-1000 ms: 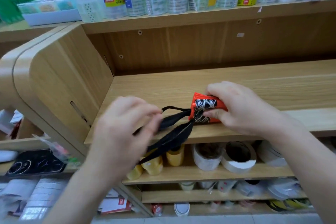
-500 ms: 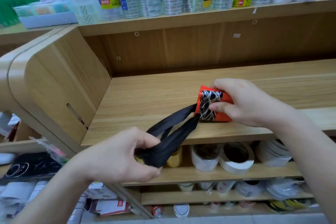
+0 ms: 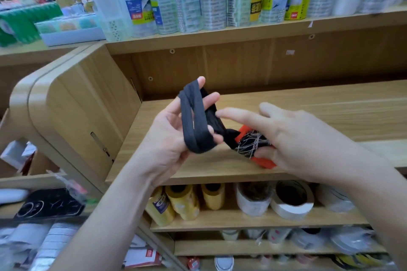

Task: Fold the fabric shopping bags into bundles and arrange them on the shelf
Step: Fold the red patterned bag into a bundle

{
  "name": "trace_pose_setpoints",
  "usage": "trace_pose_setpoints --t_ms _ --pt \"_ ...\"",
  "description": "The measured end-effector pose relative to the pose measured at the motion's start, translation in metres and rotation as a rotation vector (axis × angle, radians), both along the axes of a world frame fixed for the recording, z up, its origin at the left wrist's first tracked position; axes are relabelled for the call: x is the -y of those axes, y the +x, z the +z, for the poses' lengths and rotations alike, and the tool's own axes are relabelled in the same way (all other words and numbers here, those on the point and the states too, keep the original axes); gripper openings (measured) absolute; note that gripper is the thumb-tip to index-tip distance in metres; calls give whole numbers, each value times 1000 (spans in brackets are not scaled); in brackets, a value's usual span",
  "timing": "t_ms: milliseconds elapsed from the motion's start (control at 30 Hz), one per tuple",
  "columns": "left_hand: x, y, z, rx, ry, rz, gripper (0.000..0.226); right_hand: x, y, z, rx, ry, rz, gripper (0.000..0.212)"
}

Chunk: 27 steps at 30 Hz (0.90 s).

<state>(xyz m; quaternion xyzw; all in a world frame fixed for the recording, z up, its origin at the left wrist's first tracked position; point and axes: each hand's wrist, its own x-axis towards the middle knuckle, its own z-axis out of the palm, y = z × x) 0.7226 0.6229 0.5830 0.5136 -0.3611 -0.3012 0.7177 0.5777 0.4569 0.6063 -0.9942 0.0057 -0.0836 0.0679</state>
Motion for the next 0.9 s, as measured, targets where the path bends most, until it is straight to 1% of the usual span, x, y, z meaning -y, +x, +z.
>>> trace_pose_setpoints --t_ms 67,100,133,167,233,267,300,333,367,400,467,500,567,600,633,667,700,733,767,800,833,867,900 --pt "5 3 -2 221 87 46 81 -4 -1 0 -7 -99 16 95" --pt "8 3 -1 358 147 43 80 -5 0 1 -23 -115 12 94" --pt "12 -1 -1 471 195 31 81 -6 2 1 -36 -104 7 89" --pt "17 -5 0 531 225 5 86 -6 5 1 -31 -75 8 79" --pt "24 -14 -1 481 220 -34 103 -9 11 -4 32 17 12 54" --pt "27 -17 -2 445 205 -13 105 -11 15 -9 86 80 4 42" --pt "29 -20 -3 411 200 43 103 -11 19 -14 142 143 -21 31" --pt "32 -22 -5 356 190 95 97 -11 23 -19 177 223 -56 26" --pt "32 -24 -6 273 184 127 90 -9 26 -23 190 333 -78 28" --pt "32 -26 -9 160 180 140 87 -5 28 -27 183 458 -71 30" --pt "27 -28 -10 -17 199 151 85 4 29 -33 115 625 -13 21" --pt "22 -27 -7 -57 239 148 79 8 28 -34 71 682 24 17" --pt "5 -22 0 -26 357 75 52 17 24 -32 -16 827 90 18" --pt "-3 -19 2 29 420 38 40 21 22 -30 -58 887 114 16" --pt "-14 -14 4 112 477 42 32 25 21 -27 -92 919 135 15" --pt "-24 -10 8 208 508 92 29 29 20 -25 -124 932 153 17" --pt "-32 -7 13 319 492 183 30 34 19 -25 -165 936 173 19" --pt "-37 -6 18 500 437 280 41 37 19 -24 -214 936 196 20" --pt "-40 -6 26 743 393 343 60 38 19 -24 -270 935 219 21" --pt "-38 -6 32 995 394 327 79 39 20 -24 -327 938 247 21" --pt "-32 -4 35 1152 429 244 94 38 21 -24 -378 946 280 20" --pt "-24 -1 36 1213 490 115 99 37 22 -23 -421 960 317 18" --pt "-15 3 37 1181 549 -12 89 36 23 -23 -449 982 350 16"
